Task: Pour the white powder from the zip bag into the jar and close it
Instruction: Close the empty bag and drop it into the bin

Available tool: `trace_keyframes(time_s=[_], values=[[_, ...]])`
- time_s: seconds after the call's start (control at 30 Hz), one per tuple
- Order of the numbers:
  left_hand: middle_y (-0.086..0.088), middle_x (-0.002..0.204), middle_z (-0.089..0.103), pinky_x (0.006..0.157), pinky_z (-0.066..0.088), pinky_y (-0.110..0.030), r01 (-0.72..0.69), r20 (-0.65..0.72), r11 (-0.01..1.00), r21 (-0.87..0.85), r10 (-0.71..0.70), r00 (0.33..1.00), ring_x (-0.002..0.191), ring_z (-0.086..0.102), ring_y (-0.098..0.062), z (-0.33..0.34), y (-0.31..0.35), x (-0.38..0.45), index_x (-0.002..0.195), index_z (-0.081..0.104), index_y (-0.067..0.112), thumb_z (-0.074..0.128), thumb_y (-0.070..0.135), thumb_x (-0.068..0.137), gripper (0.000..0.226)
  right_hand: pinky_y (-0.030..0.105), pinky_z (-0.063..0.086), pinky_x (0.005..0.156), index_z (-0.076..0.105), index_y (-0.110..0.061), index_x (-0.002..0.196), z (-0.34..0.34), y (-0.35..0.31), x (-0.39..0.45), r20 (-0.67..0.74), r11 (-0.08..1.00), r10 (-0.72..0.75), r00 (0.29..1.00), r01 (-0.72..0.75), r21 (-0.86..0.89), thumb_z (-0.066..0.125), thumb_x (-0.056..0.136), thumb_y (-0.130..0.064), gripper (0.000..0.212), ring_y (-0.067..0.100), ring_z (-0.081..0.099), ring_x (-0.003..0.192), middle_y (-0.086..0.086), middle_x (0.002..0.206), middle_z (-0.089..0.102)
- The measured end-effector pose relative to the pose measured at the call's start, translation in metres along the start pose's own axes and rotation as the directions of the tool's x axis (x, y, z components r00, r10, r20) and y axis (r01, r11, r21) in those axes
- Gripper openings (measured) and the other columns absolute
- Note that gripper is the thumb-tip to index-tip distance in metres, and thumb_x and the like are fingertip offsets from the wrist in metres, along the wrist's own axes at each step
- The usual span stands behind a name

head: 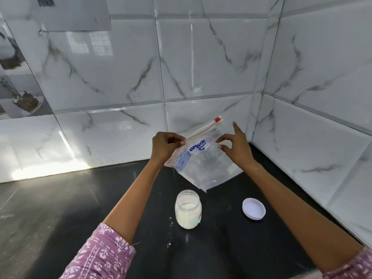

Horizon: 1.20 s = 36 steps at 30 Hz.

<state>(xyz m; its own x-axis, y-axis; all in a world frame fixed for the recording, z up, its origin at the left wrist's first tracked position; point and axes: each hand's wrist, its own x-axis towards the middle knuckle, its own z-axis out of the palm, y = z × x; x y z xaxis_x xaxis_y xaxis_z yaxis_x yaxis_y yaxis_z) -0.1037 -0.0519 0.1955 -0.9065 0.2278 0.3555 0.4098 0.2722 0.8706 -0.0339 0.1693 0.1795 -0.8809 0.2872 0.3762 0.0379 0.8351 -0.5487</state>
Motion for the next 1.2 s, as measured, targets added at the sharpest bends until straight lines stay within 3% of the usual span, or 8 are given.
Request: trace_keyframes(time_s=[0.1, 0.3, 0.43, 0.6, 0.7, 0.87, 1.03, 1.2], values=[[-0.007, 0.081, 0.074, 0.064, 0.049, -0.009, -0.057, 0.032, 0.998, 0.023, 0.057, 0.998, 0.063, 0.065, 0.001, -0.001, 0.010, 0.016, 0.085, 0.076, 0.008, 0.074, 0.000, 0.076, 0.012, 0.030, 0.038, 0.101, 0.072, -0.016, 0.093, -0.007, 0.007, 0.009, 0.023, 0.992, -0.041, 0.999, 0.038, 0.120, 0.068, 0.083, -0.009, 0.013, 0.027, 0.051, 0.122, 0.011, 0.132, 0.056], [-0.013, 0.092, 0.074, 0.074, 0.053, -0.020, -0.181, 0.009, 0.984, 0.008, 0.181, 0.984, 0.076, 0.067, -0.012, -0.008, 0.025, 0.034, 0.093, 0.074, 0.006, 0.070, -0.003, 0.078, 0.017, 0.011, 0.043, 0.083, 0.074, -0.008, 0.092, -0.018, 0.003, 0.023, -0.153, 0.970, -0.026, 0.988, 0.062, 0.233, 0.063, 0.083, 0.003, 0.019, 0.019, 0.066, 0.095, 0.009, 0.100, 0.073], [-0.001, 0.112, 0.068, 0.083, 0.047, -0.022, -0.273, -0.182, 0.958, 0.086, 0.284, 0.941, 0.096, 0.060, -0.014, -0.011, 0.023, 0.031, 0.113, 0.068, 0.011, 0.077, 0.007, 0.075, 0.040, 0.009, 0.043, 0.077, 0.075, -0.010, 0.086, -0.029, -0.004, 0.031, -0.207, 0.952, -0.062, 0.976, 0.120, 0.281, 0.065, 0.082, 0.003, 0.017, 0.010, 0.061, 0.083, 0.005, 0.093, 0.073], [-0.001, 0.122, 0.048, 0.090, 0.034, -0.023, -0.125, -0.439, 0.992, -0.026, 0.101, 0.893, 0.112, 0.043, -0.018, -0.003, -0.012, 0.004, 0.123, 0.044, 0.011, 0.085, 0.016, 0.067, 0.069, 0.005, 0.048, 0.068, 0.075, -0.008, 0.085, -0.044, -0.011, 0.035, -0.194, 0.911, -0.099, 0.976, 0.167, 0.376, 0.067, 0.079, 0.005, 0.016, 0.004, 0.062, 0.076, 0.002, 0.087, 0.070], [-0.009, 0.116, 0.056, 0.091, 0.044, -0.037, 0.026, -0.352, 0.980, -0.197, -0.095, 0.931, 0.111, 0.053, -0.026, 0.000, -0.036, -0.007, 0.096, 0.040, 0.011, 0.080, 0.011, 0.073, 0.047, 0.009, 0.051, 0.058, 0.073, -0.011, 0.083, -0.050, -0.013, 0.035, -0.128, 0.850, -0.075, 0.989, 0.131, 0.511, 0.069, 0.078, 0.003, 0.016, 0.010, 0.065, 0.078, 0.003, 0.090, 0.070], [-0.020, 0.091, 0.070, 0.070, 0.052, -0.017, 0.062, -0.155, 0.918, -0.392, -0.132, 0.979, 0.097, 0.068, -0.027, -0.002, -0.047, -0.007, 0.064, 0.036, 0.012, 0.065, -0.009, 0.081, 0.040, 0.011, 0.051, 0.055, 0.072, -0.021, 0.080, -0.051, -0.014, 0.035, -0.046, 0.762, 0.015, 0.999, 0.018, 0.647, 0.071, 0.077, -0.001, 0.020, 0.005, 0.065, 0.083, -0.009, 0.090, 0.071], [-0.003, 0.077, 0.075, 0.070, 0.054, -0.018, 0.045, -0.084, 0.928, -0.370, -0.082, 0.993, 0.072, 0.070, -0.011, -0.004, -0.047, -0.010, 0.071, 0.067, 0.008, 0.059, -0.018, 0.078, 0.029, 0.020, 0.053, 0.064, 0.072, -0.015, 0.089, -0.047, -0.008, 0.031, 0.021, 0.732, 0.055, 0.998, -0.055, 0.679, 0.073, 0.076, -0.001, 0.019, 0.012, 0.065, 0.085, 0.000, 0.095, 0.071], [-0.003, 0.084, 0.074, 0.072, 0.052, -0.015, 0.058, -0.031, 0.940, -0.335, -0.073, 0.997, 0.076, 0.066, -0.009, -0.012, -0.050, -0.016, 0.087, 0.075, 0.021, 0.069, -0.006, 0.078, 0.029, 0.014, 0.054, 0.055, 0.069, -0.015, 0.097, -0.042, 0.005, 0.017, 0.161, 0.733, 0.093, 0.983, -0.177, 0.657, 0.082, 0.066, -0.009, 0.034, 0.011, 0.062, 0.089, 0.000, 0.104, 0.062]])
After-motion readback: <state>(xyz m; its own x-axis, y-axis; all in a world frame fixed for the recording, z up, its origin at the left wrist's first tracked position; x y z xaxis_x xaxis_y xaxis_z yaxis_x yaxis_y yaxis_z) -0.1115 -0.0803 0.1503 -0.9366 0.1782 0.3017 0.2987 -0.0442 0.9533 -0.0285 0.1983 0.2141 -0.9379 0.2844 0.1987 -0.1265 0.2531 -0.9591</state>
